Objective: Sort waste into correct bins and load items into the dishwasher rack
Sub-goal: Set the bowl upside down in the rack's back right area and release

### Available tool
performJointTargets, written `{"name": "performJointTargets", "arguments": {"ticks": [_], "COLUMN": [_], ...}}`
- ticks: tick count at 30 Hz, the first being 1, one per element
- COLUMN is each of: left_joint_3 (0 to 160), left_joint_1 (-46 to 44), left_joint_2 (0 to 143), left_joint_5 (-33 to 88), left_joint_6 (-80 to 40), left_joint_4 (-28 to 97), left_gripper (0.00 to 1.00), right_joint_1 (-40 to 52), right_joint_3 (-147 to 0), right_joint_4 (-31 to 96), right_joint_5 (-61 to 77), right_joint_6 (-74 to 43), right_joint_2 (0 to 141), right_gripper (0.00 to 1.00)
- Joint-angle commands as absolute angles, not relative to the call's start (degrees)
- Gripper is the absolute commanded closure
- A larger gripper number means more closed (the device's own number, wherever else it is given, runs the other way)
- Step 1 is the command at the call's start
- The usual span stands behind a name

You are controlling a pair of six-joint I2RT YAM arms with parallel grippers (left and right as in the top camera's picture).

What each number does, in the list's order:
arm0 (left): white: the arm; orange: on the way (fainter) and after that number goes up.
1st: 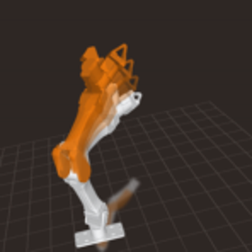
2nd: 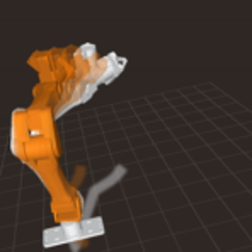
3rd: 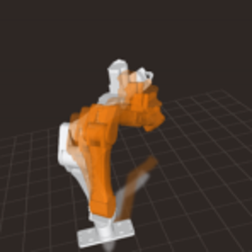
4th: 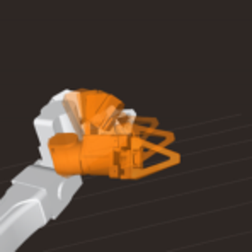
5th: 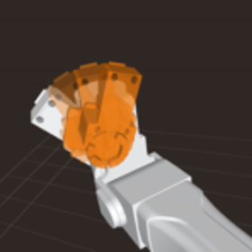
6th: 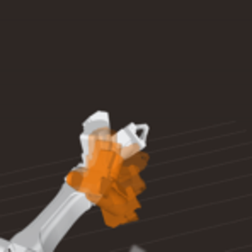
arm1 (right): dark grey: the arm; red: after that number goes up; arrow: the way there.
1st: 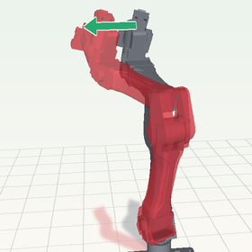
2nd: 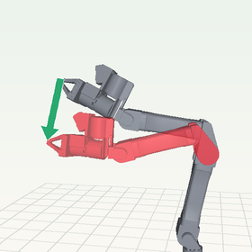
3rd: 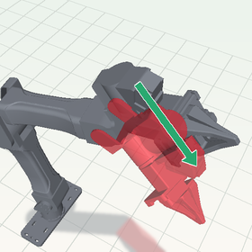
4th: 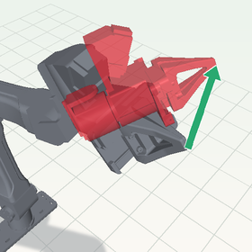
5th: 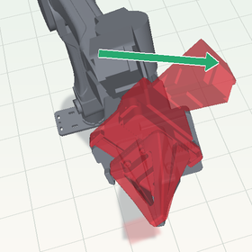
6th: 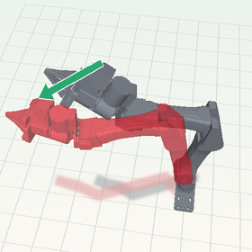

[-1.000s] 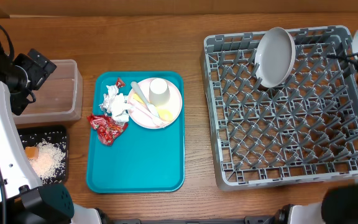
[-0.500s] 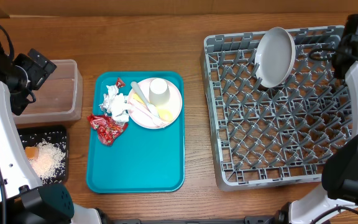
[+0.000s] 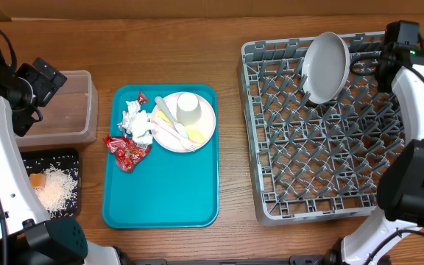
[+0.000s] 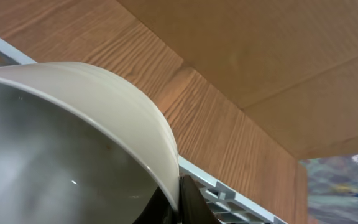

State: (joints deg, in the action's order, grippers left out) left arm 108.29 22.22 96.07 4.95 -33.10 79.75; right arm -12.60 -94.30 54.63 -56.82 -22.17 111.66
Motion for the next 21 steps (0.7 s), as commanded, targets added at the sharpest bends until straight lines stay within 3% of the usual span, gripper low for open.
{"name": "performJointTargets", "arguments": {"ticks": [1, 13, 21], "left_joint_3": [109.1, 109.1, 109.1], "left_joint_1": [22.11, 22.11, 22.11], "left_joint_2": [96.03, 96.03, 96.03], "left_joint_5": [5.37, 5.37, 5.37], "left_joint_6": [-33.43, -33.41, -33.41], "left_joint_4": [79.88, 79.88, 79.88], "left_gripper": [0.0, 0.0, 0.0], "right_joint_1": [-12.38, -12.14, -10.26], "right_joint_3": [-93.91, -85.67, -85.69], "right_joint_4": [54.11, 52.05, 53.23], "right_joint_5": [-61.93, -62.04, -53.93], "right_joint_6": [-22.28, -22.5, -22.22], "right_joint_2": [112.12, 112.16, 112.09], "right_gripper": [0.96, 0.96, 0.96]}}
